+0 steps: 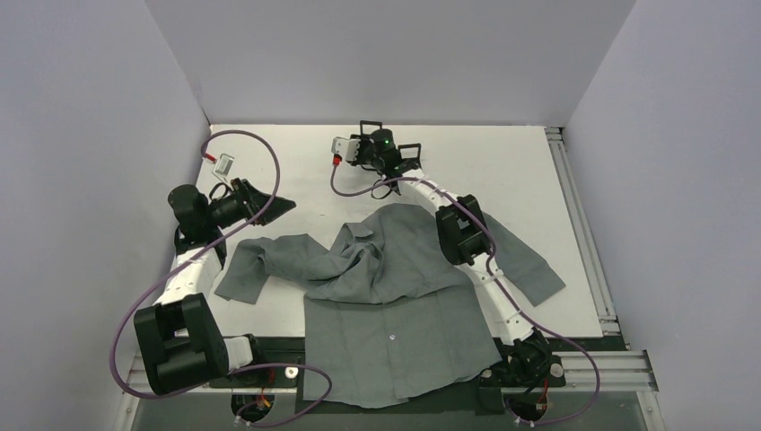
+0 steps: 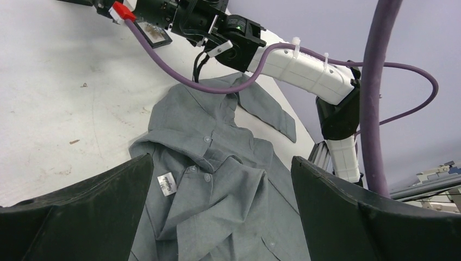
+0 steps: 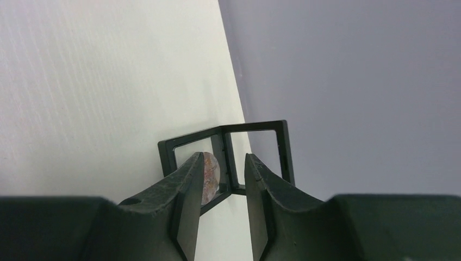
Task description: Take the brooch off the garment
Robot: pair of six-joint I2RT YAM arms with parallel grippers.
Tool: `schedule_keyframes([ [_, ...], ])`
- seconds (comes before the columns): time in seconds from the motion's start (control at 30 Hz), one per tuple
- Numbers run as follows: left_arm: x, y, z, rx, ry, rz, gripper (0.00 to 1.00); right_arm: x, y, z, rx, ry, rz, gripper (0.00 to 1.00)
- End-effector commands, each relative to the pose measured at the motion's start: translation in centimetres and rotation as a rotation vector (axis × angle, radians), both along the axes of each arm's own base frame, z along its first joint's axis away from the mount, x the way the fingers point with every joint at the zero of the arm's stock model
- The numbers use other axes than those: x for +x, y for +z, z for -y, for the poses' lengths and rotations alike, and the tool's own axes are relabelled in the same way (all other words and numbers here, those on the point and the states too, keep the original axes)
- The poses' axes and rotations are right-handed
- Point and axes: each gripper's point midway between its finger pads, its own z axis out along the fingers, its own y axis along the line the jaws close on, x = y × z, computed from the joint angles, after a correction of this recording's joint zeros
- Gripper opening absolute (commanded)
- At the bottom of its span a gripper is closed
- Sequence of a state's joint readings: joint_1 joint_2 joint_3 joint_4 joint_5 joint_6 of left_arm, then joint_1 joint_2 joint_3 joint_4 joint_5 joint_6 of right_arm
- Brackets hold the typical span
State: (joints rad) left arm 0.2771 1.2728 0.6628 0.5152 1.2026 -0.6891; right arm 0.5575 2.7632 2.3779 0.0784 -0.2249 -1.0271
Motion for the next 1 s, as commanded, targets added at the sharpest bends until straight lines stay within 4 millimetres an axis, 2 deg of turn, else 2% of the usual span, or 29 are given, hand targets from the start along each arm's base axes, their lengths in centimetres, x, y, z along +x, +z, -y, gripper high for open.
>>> schedule_keyframes([
  [0.0, 0.0, 1.0, -0.2, 0.008, -0.012, 0.057, 0.96, -0.8, 9.6, -1.6, 0.138, 0.044, 0.110, 0.30],
  [0.13, 0.0, 1.0, -0.2, 0.009, -0.010, 0.060, 0.96, -1.5, 10.7, -2.3, 0.173, 0.056, 0.099, 0.32],
  [0.17, 0.0, 1.0, -0.2, 0.009, -0.009, 0.061, 0.96, -1.9, 11.8, -2.5, 0.187, 0.061, 0.103, 0.34],
  [0.2, 0.0, 1.1, -0.2, 0.012, -0.008, 0.066, 0.96, -2.2, 11.7, -2.6, 0.189, 0.067, 0.098, 0.34],
  [0.23, 0.1, 1.1, -0.3, 0.015, -0.004, 0.069, 0.96, -2.7, 13.1, -2.9, 0.206, 0.075, 0.106, 0.36],
  [0.27, 0.2, 1.1, -0.4, 0.017, 0.000, 0.069, 0.96, -3.1, 13.0, -2.9, 0.209, 0.077, 0.098, 0.37],
  [0.33, 0.3, 1.0, -0.6, 0.029, 0.005, 0.065, 0.96, -4.0, 14.3, -2.9, 0.231, 0.080, 0.084, 0.41],
  [0.4, 0.5, 0.7, -1.0, 0.064, 0.019, 0.049, 0.96, -5.1, 15.7, -2.2, 0.254, 0.072, 0.056, 0.44],
  [0.43, 0.7, 0.2, -1.3, 0.132, 0.021, 0.102, 0.96, -5.9, 16.6, -1.5, 0.260, 0.065, 0.031, 0.46],
  [0.47, 0.6, -0.2, -1.6, 0.159, 0.040, 0.041, 0.96, -6.2, 16.9, -0.9, 0.261, 0.054, 0.013, 0.48],
  [0.5, 0.8, -0.7, -2.1, 0.253, 0.039, 0.105, 0.96, -7.3, 17.8, 0.0, 0.267, 0.041, -0.026, 0.48],
  [0.53, 0.6, -1.2, -2.5, 0.288, 0.062, 0.053, 0.96, -7.6, 18.2, 0.9, 0.270, 0.029, -0.049, 0.49],
  [0.57, 0.7, -1.5, -3.0, 0.354, 0.060, 0.096, 0.96, -8.9, 18.1, 2.0, 0.265, 0.013, -0.113, 0.50],
  [0.6, 0.8, -2.0, -3.5, 0.395, 0.080, 0.065, 0.96, -9.3, 18.3, 2.9, 0.264, -0.003, -0.138, 0.51],
  [0.63, 0.9, -2.5, -4.0, 0.458, 0.072, 0.100, 0.96, -10.8, 18.3, 4.1, 0.246, -0.019, -0.199, 0.52],
  [0.67, 0.8, -3.1, -4.3, 0.487, 0.070, 0.064, 0.96, -11.4, 18.0, 5.0, 0.231, -0.034, -0.226, 0.53],
  [0.7, 1.1, -2.9, -4.7, 0.542, 0.058, 0.108, 0.96, -13.0, 17.4, 6.3, 0.193, -0.053, -0.281, 0.53],
  [0.73, 0.8, -4.1, -4.8, 0.555, 0.040, 0.054, 0.97, -13.9, 18.2, 7.4, 0.187, -0.066, -0.295, 0.53],
  [0.77, 1.2, -3.8, -5.1, 0.598, 0.022, 0.090, 0.98, -15.4, 16.1, 8.5, 0.135, -0.084, -0.378, 0.53],
  [0.8, 0.7, -5.2, -5.0, 0.606, -0.012, 0.026, 0.99, -16.2, 16.5, 9.7, 0.122, -0.093, -0.397, 0.53],
  [0.83, 1.3, -5.5, -5.2, 0.638, -0.036, 0.035, 0.98, -17.7, 14.6, 10.8, 0.079, -0.103, -0.479, 0.53],
  [0.87, 0.8, -6.3, -4.9, 0.664, -0.073, 0.008, 0.94, -18.4, 14.2, 12.0, 0.078, -0.117, -0.518, 0.52],
  [0.97, 1.1, -8.3, -4.2, 0.731, -0.140, -0.057, 0.90, -20.6, 11.4, 14.8, 0.041, -0.167, -0.675, 0.50],
])
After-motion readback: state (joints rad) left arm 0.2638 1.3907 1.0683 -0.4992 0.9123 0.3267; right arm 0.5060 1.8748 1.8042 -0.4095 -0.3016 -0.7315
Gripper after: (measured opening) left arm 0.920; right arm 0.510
